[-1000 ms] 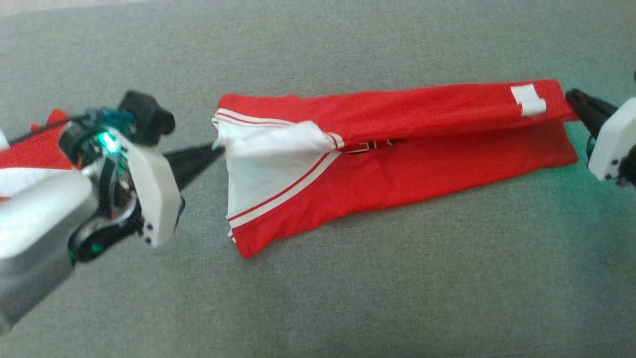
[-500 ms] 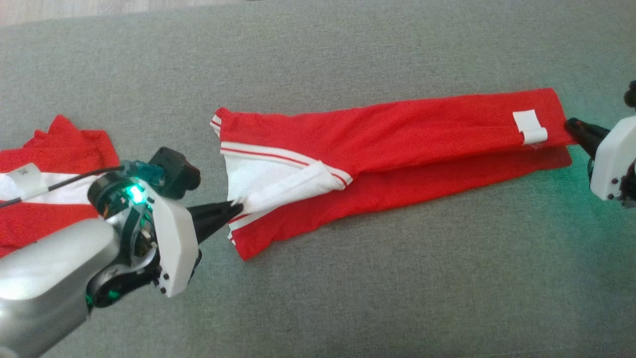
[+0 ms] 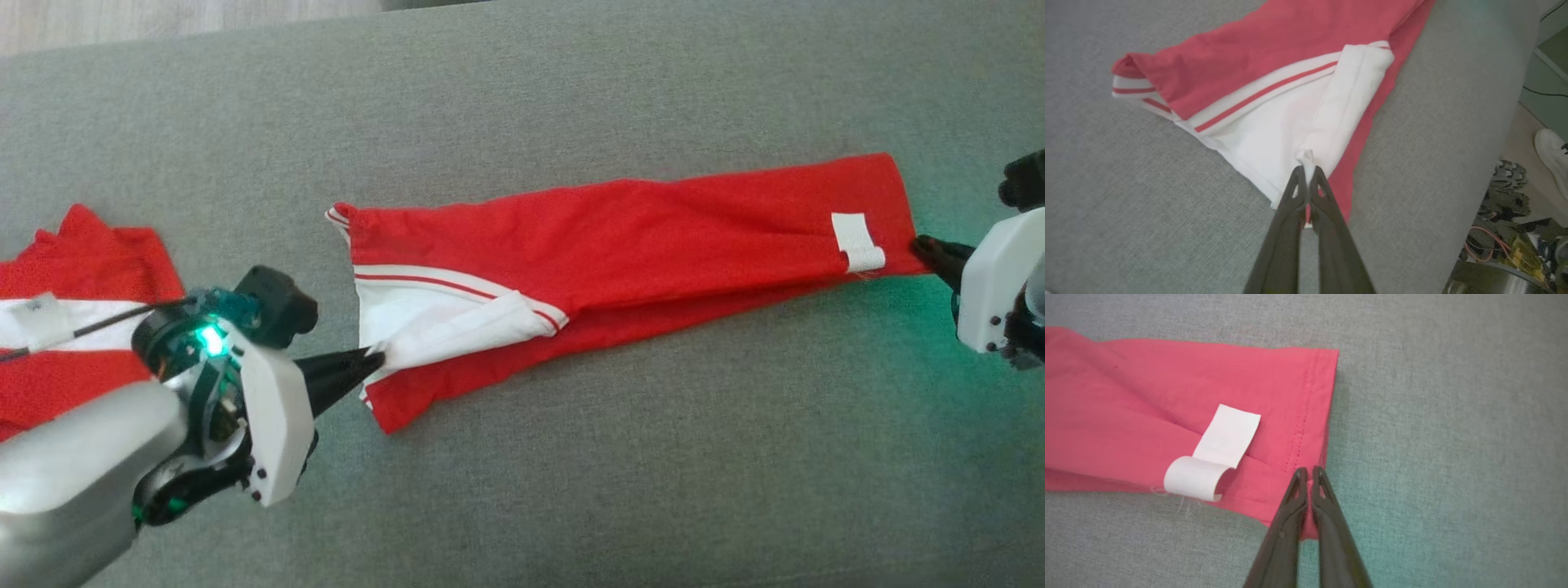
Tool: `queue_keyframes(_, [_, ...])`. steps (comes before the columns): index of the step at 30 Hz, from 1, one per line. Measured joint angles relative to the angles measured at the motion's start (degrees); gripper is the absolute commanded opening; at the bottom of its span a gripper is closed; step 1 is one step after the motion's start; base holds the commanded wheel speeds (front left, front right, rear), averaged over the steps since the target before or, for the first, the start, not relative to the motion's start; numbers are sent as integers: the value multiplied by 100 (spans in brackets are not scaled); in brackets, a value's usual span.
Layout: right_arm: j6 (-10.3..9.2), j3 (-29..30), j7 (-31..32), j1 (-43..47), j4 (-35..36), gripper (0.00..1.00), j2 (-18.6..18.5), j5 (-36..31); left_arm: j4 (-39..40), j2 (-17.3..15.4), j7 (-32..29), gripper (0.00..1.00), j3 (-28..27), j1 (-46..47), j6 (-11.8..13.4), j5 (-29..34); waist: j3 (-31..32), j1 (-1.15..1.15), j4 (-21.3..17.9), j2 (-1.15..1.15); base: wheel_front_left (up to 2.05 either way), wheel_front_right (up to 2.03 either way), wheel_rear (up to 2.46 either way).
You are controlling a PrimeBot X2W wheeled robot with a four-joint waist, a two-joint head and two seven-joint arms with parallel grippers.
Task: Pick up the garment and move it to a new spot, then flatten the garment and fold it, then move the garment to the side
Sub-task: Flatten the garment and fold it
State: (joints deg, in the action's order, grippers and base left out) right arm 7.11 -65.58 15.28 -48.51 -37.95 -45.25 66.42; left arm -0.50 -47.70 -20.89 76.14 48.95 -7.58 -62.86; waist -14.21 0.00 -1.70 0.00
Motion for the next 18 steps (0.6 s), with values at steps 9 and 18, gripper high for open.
queue_keyframes(9, [-1,59,236,2,-132,100,5,369,-431,62,586,100,-63,-304,70,181,98,0,-111,0,0,0,0])
queue_keyframes(18, [-1,687,-1055,-13,33,100,-45,465,-886,428,2493,100,-984,-380,1144,389,345,0,-191,0,0,0,0])
